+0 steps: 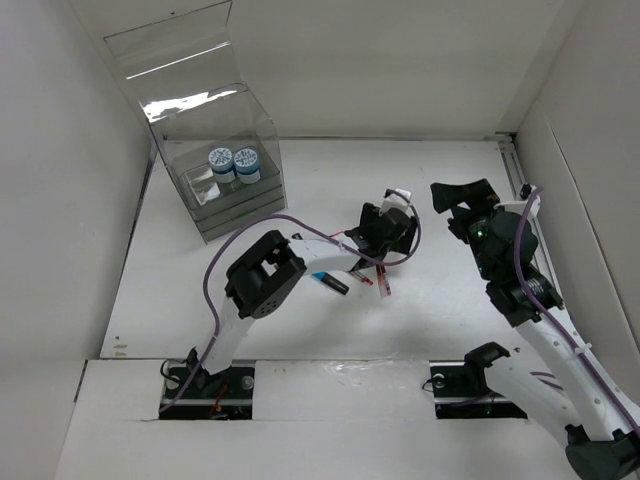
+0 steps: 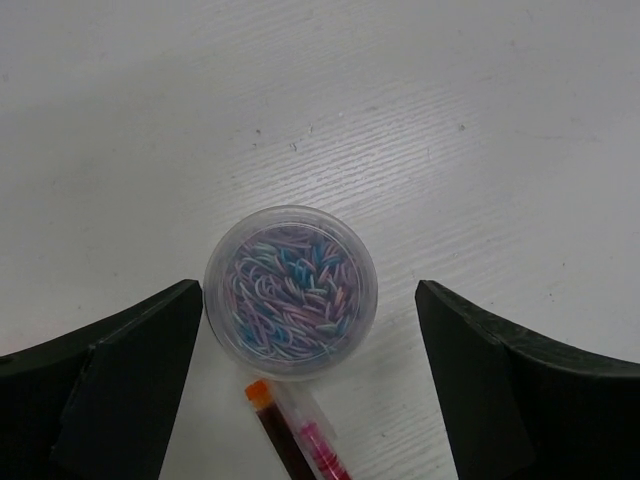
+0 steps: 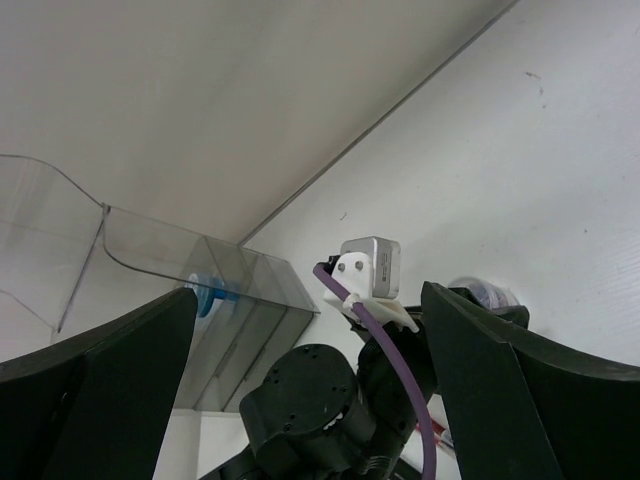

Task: Sort the stationery into containers
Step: Grab a piece of stationery with the left arm, then place the stationery into the container

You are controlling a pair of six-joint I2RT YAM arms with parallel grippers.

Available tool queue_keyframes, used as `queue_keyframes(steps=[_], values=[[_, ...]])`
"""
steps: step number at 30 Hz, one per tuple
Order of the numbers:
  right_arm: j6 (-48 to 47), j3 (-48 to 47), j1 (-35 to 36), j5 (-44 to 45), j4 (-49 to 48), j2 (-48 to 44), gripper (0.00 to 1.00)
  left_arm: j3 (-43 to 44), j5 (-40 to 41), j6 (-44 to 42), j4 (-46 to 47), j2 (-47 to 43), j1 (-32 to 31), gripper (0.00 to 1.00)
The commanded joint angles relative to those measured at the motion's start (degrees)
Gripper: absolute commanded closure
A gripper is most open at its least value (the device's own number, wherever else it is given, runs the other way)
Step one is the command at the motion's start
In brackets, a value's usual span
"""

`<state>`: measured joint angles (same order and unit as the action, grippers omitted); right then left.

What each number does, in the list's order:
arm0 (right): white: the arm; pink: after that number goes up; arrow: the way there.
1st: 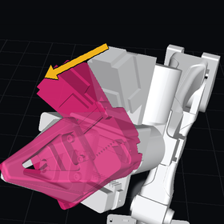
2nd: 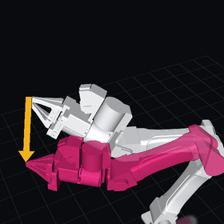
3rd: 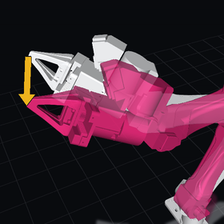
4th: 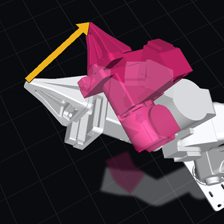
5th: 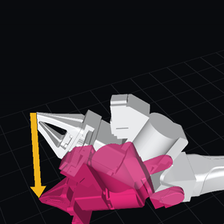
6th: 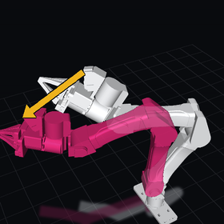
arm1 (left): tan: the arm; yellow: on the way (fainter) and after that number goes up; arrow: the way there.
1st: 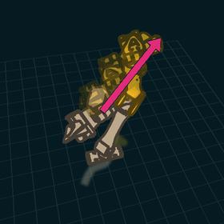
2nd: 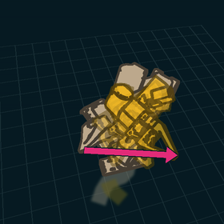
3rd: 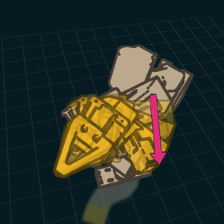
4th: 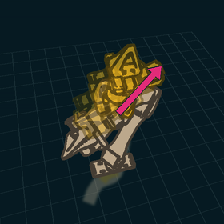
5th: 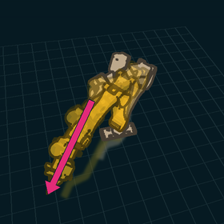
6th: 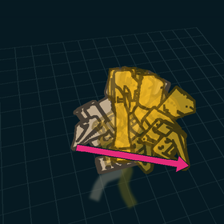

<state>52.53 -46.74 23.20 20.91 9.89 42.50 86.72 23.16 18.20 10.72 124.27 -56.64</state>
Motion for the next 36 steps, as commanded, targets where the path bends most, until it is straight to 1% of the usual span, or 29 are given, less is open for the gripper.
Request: queue_keyframes(steps=[1, 2, 4, 5, 9, 13, 14, 16, 18, 20, 22, 23, 24, 25, 26, 28, 29, 31, 32, 35, 36], values=[[0.2, 0.2, -0.3, -0.8, -0.8, -0.3, 0.0, 2.7, 1.0, -0.6, 1.0, -0.6, 0.0, 0.18], [0.2, 0.2, -0.3, -0.8, -0.8, -0.3, 0.0, 2.7, 1.0, -0.6, 1.1, -0.6, 0.0, 0.23], [0.2, 0.2, -0.3, -1.4, -0.8, -0.3, 0.0, 2.0, 1.8, -0.6, 2.1, -0.6, 0.0, 0.36], [0.2, 0.2, -0.3, -1.4, -1.4, -0.3, 0.0, 1.4, 2.4, -0.6, 2.1, -0.6, 0.0, 0.49], [0.2, 0.2, -0.3, -1.4, -1.4, -1.4, 0.01, -2.3, 2.9, -0.1, 5.3, -4.7, 0.0, 0.65], [0.2, 0.7, -0.3, -1.4, -1.9, -2.0, 0.01, -8.0, 3.6, 1.0, 10.9, -11.0, 0.0, 0.69], [0.2, 0.7, -0.3, -1.4, -1.9, -2.7, 0.01, -8.9, 4.3, 1.5, 12.5, -13.7, 0.0, 0.7], [0.2, 0.7, -0.3, -1.4, -1.9, -3.3, 0.01, -11.7, 5.6, 1.5, 13.7, -16.6, 0.0, 0.7], [0.2, 1.2, -0.3, -1.4, -1.9, -3.3, 0.01, -13.5, 6.7, 2.1, 14.8, -21.5, 0.0, 0.73], [0.2, 1.2, -0.3, -1.4, -1.9, -3.3, 0.03, -15.9, 7.3, 4.0, 14.9, -25.0, 1.4, 0.73], [0.2, 1.2, -0.9, -1.4, -1.9, -3.3, 0.05, -18.2, 10.0, 4.6, 13.8, -32.8, 4.0, 0.73], [0.2, 1.2, -0.9, -1.9, -1.9, -3.3, 0.05, -19.0, 10.0, 5.4, 13.8, -32.9, 5.1, 0.73], [0.2, 1.2, -0.9, -1.9, -1.9, -2.8, 0.05, -19.8, 10.5, 5.9, 12.8, -36.9, 6.5, 0.73], [0.2, 1.2, -0.9, -1.9, -1.9, -2.8, 0.05, -20.7, 11.5, 6.5, 12.2, -38.8, 9.7, 0.73], [0.2, 1.2, -0.9, -2.4, -2.4, -2.8, 0.05, -21.6, 12.1, 7.2, 11.6, -40.8, 11.5, 0.73], [0.2, 1.2, -0.9, -2.4, -2.4, -2.8, 0.06, -24.3, 12.1, 10.9, 9.9, -46.1, 15.8, 0.73], [0.2, 1.2, -0.9, -3.8, -2.4, -2.3, 0.06, -25.4, 12.1, 11.7, 9.4, -47.7, 20.2, 0.73], [0.2, 1.2, -0.9, -4.3, -2.4, -2.2, 0.06, -28.1, 12.6, 13.3, 8.9, -51.0, 25.0, 0.72], [0.2, 1.2, -0.9, -5.0, -2.4, -2.2, 0.06, -28.1, 12.6, 13.3, 8.3, -51.8, 29.2, 0.72], [0.2, 1.2, -1.4, -5.8, -2.9, -1.7, 0.06, -26.3, 14.5, 12.1, 4.9, -51.1, 35.5, 0.69], [0.2, 1.2, -1.4, -6.6, -2.9, -1.7, 0.06, -25.2, 15.9, 11.2, 3.9, -50.4, 36.4, 0.69]])
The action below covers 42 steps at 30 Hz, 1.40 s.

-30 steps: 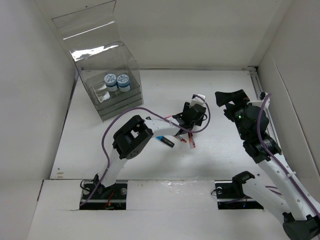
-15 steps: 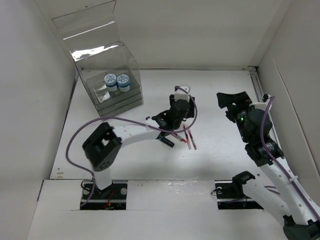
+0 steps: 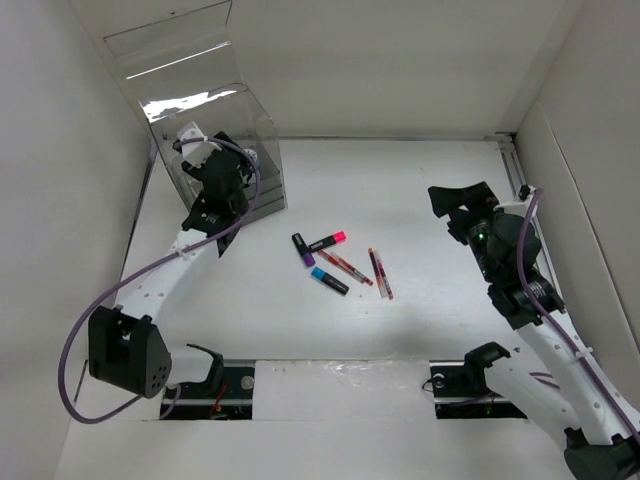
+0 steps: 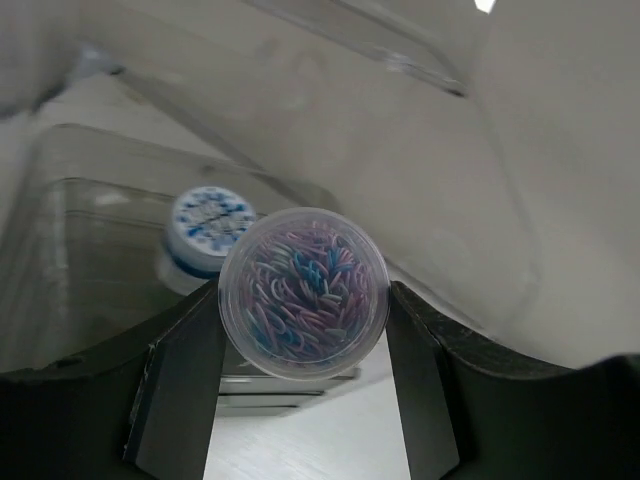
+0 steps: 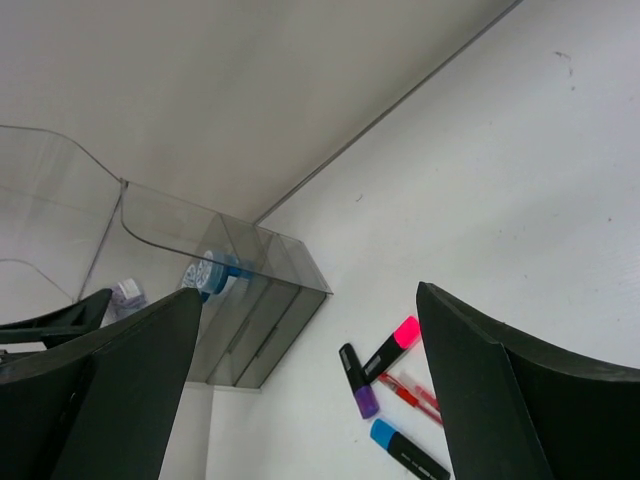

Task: Sort the stationery into containers
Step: Place the stationery into the container

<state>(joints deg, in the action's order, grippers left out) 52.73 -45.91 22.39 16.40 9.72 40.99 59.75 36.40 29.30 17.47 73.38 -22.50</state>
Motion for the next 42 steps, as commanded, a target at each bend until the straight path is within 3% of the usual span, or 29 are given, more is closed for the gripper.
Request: queue_keyframes(steps=[1, 9, 23, 27, 28, 32, 39, 42], values=[[0.0, 0.4, -0.6, -2.1, -2.8, 0.3, 0.06, 4.1, 4.0, -0.8, -3.8, 1.4, 2.9, 0.69], [-0.5, 0.4, -0.6, -2.7, -2.8, -0.3, 0.06, 13.0, 16.8, -7.9, -10.4, 13.3, 3.6, 0.69], [-0.5, 0.4, -0.6, -2.7, -2.8, -0.3, 0.06, 13.0, 18.6, -3.3, -14.5, 16.9, 5.7, 0.69], [-0.5, 0.4, -0.6, -2.7, -2.8, 0.2, 0.06, 14.3, 16.8, -2.6, -15.1, 18.2, 5.7, 0.51], [-0.5, 0.4, -0.6, -2.7, -2.8, 0.2, 0.06, 14.3, 15.9, -2.0, -15.1, 18.7, 5.7, 0.36], [-0.5, 0.4, -0.6, -2.7, -2.8, 0.2, 0.06, 14.3, 14.8, -2.0, -15.1, 17.5, 5.7, 0.11], [-0.5, 0.4, -0.6, -3.7, -3.3, 1.3, 0.06, 11.6, 11.0, -1.4, -13.1, 13.3, 5.7, 0.11], [-0.5, 0.4, -0.6, -4.3, -3.3, 1.3, 0.1, 9.0, 6.3, -1.4, -9.4, 8.8, 5.7, 0.24]])
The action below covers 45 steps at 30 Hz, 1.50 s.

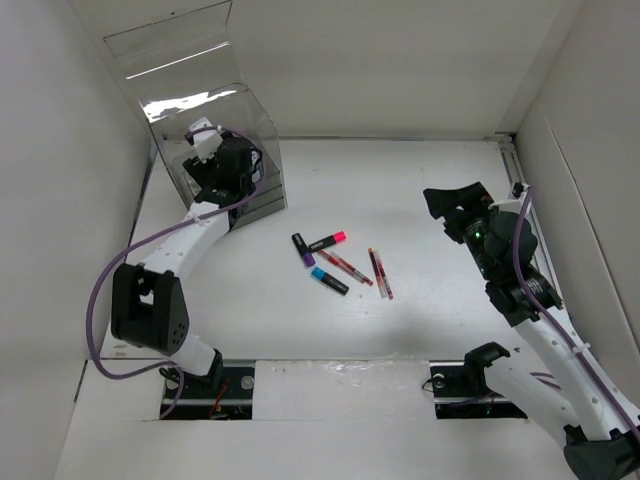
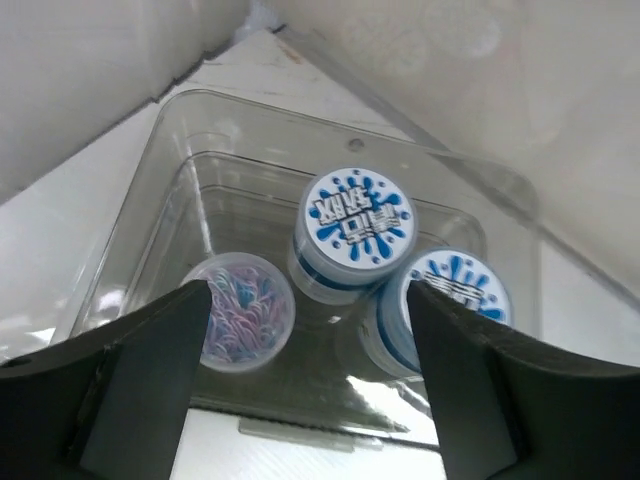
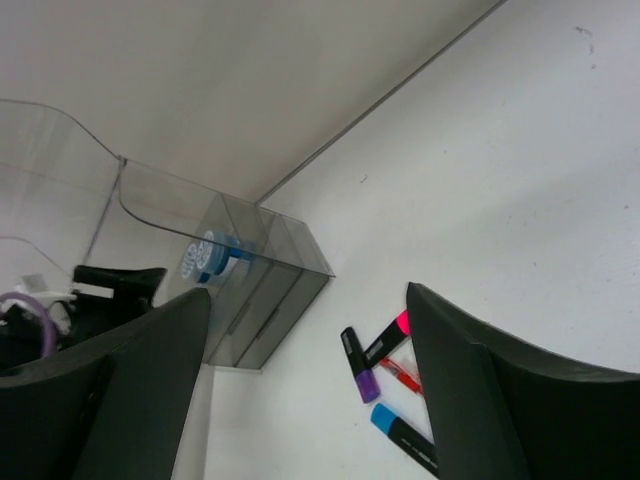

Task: Sort the stationery into containers
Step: Place the stationery into the container, then close the drawer

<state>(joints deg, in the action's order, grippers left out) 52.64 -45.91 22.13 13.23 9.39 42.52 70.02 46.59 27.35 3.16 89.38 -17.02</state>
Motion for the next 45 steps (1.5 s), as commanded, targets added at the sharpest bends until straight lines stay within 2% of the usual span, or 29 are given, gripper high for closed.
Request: queue_keyframes(steps=[1, 2, 3, 4, 6, 8, 9, 12, 16, 21, 28, 29, 32, 34, 37, 40, 42, 45], values=[[-0.4, 0.4, -0.3, -1.1, -3.5, -0.2, 0.16, -2.7, -5.6, 0.6, 6.1, -8.5, 0.2, 0.33], [-0.4, 0.4, -0.3, -1.1, -3.5, -0.2, 0.31, -2.7, -9.2, 0.6, 8.0, -11.0, 0.2, 0.58], [-0.4, 0.4, -0.9, -1.6, -3.5, -0.2, 0.41, -2.7, -11.1, 0.6, 8.0, -12.0, 0.2, 0.69], [-0.4, 0.4, -0.9, -1.6, -3.5, -0.2, 0.61, -2.7, -12.5, 0.6, 8.5, -12.9, 0.2, 0.78], [-0.4, 0.4, -0.9, -1.6, -3.5, -0.2, 0.72, -0.3, -15.4, 1.6, 7.0, -14.3, 0.2, 0.99], [-0.4, 0.4, -0.9, -1.6, -3.5, 0.3, 0.84, 3.4, -16.6, 1.6, 5.4, -14.3, 0.2, 1.0], [-0.4, 0.4, -0.9, -1.6, -3.5, 0.3, 1.0, 4.8, -16.6, 1.6, 3.9, -14.9, 0.2, 1.0], [-0.4, 0.4, -0.9, -2.2, -3.5, 0.9, 1.0, 9.8, -17.3, 1.6, 2.4, -15.6, 0.2, 1.0], [-0.4, 0.4, -0.9, -3.6, -4.0, 1.4, 1.0, 18.8, -13.1, -0.8, 0.3, -16.4, 0.2, 1.0], [-1.0, -0.1, -0.9, -5.2, -4.0, 2.0, 1.0, 33.6, -7.3, -5.6, -3.4, -9.9, 0.2, 1.0], [-1.0, -0.1, -0.9, -5.9, -4.0, 2.0, 1.0, 61.0, -4.0, -10.4, -9.8, 5.5, 0.2, 1.0], [-1.0, -0.1, -0.9, -5.9, -4.0, 2.0, 1.0, 69.5, -4.0, -11.5, -11.1, 7.8, 0.2, 1.0], [-1.0, -0.1, -0.9, -6.4, -4.0, 2.0, 1.0, 68.9, -7.9, -13.0, -6.1, 9.0, 0.2, 0.98], [-1.0, -0.1, -0.9, -6.9, -4.0, 2.0, 1.0, 72.3, -10.6, -15.4, -4.2, 11.2, 0.2, 0.96], [-1.0, -0.1, -0.9, -7.4, -4.0, 2.0, 1.0, 72.7, -9.1, -17.3, -1.2, 11.9, 0.2, 0.95], [-1.0, -0.1, -0.9, -8.5, -4.6, 2.6, 1.0, 72.7, -9.1, -18.1, -0.7, 12.4, 0.2, 0.89], [-1.0, -0.1, -0.9, -8.5, -4.6, 2.6, 1.0, 71.5, -14.7, -16.5, -1.4, 11.6, 0.2, 0.88], [-1.0, -0.1, -0.9, -9.6, -5.1, 2.6, 1.0, 63.9, -22.0, -13.7, 0.4, 7.5, 0.2, 0.88]])
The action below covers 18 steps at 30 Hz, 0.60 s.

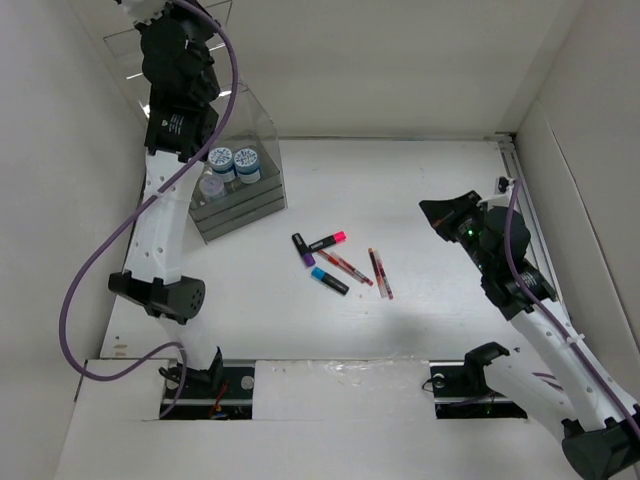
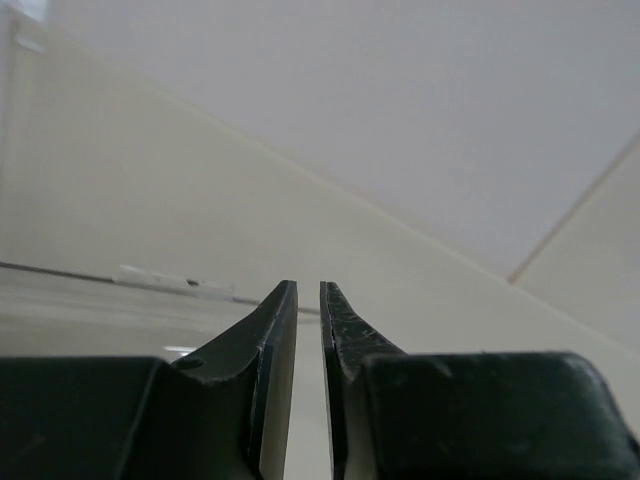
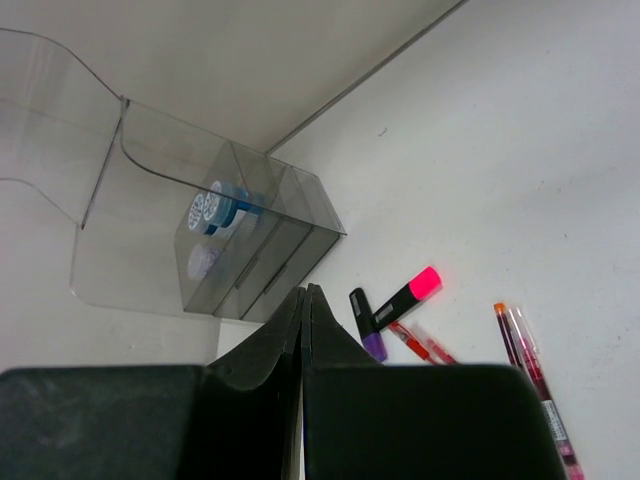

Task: Sort the stationery into containers
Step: Close the drawer

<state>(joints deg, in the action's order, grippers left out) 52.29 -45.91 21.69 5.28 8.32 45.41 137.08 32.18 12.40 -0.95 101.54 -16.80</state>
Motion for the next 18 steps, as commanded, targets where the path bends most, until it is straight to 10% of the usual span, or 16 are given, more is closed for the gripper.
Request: queue_keyframes(steps=[1, 6, 18], values=[[-0.6, -0.1, -0.4, -2.3, -4.7, -0.3, 1.0, -7.3, -9.7, 1.7, 5.3, -5.7, 0.0, 0.88], [-1.1, -0.1, -0.4, -4.2, -5.2, -0.3, 1.0, -12.9, -18.6, 5.6, 0.9, -9.7, 0.0, 0.86], [-1.7, -0.1, 0.1, -7.6, -5.9, -0.8, 1.0, -27.8, 7.4, 6.3, -8.1, -25.5, 0.0, 0.84]])
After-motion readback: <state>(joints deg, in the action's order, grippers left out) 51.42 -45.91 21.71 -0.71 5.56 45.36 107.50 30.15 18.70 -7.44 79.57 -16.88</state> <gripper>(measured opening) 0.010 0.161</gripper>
